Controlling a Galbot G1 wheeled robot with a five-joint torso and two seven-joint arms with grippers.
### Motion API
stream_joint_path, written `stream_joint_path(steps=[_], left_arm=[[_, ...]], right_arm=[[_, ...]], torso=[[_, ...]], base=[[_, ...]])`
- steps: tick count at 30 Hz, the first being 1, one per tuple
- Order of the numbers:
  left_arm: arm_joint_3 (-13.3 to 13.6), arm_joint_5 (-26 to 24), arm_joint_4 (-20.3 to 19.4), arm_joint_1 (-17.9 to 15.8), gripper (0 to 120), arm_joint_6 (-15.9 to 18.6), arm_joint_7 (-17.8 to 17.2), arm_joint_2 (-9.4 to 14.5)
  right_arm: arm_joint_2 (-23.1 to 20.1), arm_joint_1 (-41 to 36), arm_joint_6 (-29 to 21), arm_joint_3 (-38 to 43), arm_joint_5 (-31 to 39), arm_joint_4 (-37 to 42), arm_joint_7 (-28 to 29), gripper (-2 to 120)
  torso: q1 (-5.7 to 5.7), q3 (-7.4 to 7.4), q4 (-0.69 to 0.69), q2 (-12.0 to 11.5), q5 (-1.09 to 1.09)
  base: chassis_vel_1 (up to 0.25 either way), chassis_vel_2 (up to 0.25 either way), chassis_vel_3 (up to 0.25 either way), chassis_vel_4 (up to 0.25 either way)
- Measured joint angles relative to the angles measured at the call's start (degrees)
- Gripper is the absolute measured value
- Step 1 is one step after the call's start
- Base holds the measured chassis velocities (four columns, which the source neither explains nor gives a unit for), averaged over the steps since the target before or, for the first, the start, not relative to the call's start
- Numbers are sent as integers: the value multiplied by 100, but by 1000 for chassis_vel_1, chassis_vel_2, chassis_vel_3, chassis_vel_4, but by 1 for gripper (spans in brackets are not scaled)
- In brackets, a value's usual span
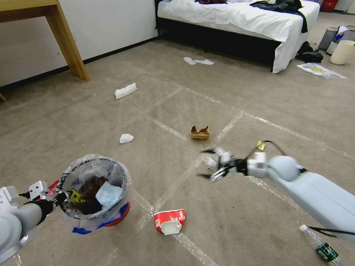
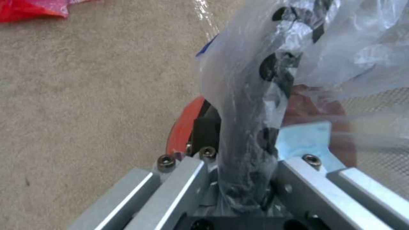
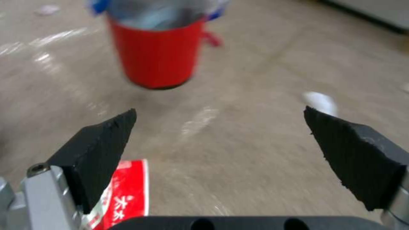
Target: Pick up the trash bin and place the garbage on the floor into it.
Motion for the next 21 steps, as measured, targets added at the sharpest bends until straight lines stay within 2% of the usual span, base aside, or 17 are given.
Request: stream_joint_path(steps=[2,5,8,11,17,21], left_arm=[[-30,-11,0,-14,2,-4,-16,19],[-72,-19,-1,-6,2,-10,-30,70],[-77,-19,-1,-1,2,-10,-32,77],[-96,43,-5,55,2,-11,-30,83],[-92,89,-20,61,2,-15,-30,25],[-108,104,-28,83,2,-18,-32,20]], right_arm=[[416,717,14,-774,-174,-499,-345,100],[780,1117,21,-1227,-468,-982,-697,100],[841,1176,36,-1330,-516,-1064,-742,100],[1137,1364,143,-1821,-771,-1371,-1192,100],[1349,1315,214,-2083,-1086,-1522,-1526,100],[1434,1184,245,-2227,-1196,-1605,-1538,100]], torso=[[0,1,3,0,0],[0,0,1,0,1],[0,0,-1,0,1],[0,0,-2,0,2],[0,-1,-2,0,1],[-1,0,-2,0,2]], base=[[0,0,0,0],[0,0,0,0],[0,0,0,0],[0,0,0,0],[0,0,0,0],[0,0,0,0]])
